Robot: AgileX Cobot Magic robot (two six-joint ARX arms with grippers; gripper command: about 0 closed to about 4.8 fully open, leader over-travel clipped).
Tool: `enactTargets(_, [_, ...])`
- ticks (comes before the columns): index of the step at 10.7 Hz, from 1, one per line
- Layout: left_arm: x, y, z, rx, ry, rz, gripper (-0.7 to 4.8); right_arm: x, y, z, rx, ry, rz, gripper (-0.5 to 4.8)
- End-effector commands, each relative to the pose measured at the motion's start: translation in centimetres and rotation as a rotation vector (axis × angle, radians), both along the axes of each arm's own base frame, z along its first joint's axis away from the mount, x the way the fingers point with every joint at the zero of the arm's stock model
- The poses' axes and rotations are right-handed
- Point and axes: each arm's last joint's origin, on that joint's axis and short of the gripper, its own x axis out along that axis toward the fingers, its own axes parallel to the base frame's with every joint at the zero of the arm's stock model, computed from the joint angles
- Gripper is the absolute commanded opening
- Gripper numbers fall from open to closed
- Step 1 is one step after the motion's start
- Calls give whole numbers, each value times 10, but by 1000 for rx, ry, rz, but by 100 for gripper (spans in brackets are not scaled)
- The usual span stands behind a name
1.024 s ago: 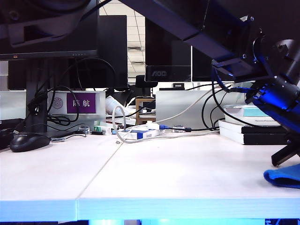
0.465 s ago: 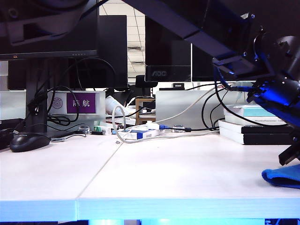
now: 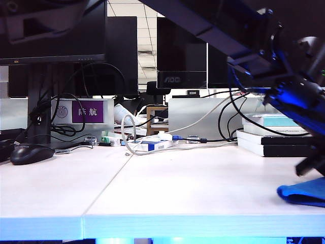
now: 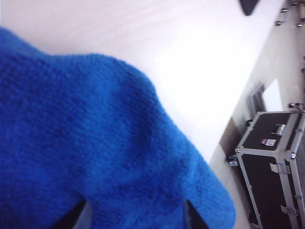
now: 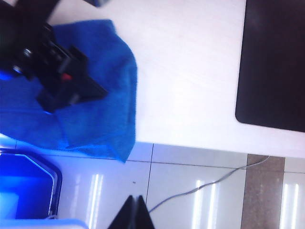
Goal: Wipe the table from left to right using the rag.
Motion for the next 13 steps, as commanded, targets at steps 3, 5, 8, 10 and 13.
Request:
enactTargets(3, [12, 19, 57, -55, -38, 42, 256, 9, 1, 5, 31, -75, -18, -1])
enactTargets(5, [20, 29, 65, -45, -33, 62, 256, 16, 2, 5, 47, -87, -10, -1])
enactTargets(8, [31, 39, 72, -59, 10, 70, 256, 27, 5, 4, 93, -97, 11, -1])
enactTargets(10, [34, 43, 76, -73, 43, 70, 256, 34, 7, 2, 136, -82, 56, 1])
enactTargets(13, [41, 49, 80, -98, 107, 63, 256, 50, 10, -5, 165, -28, 90, 132])
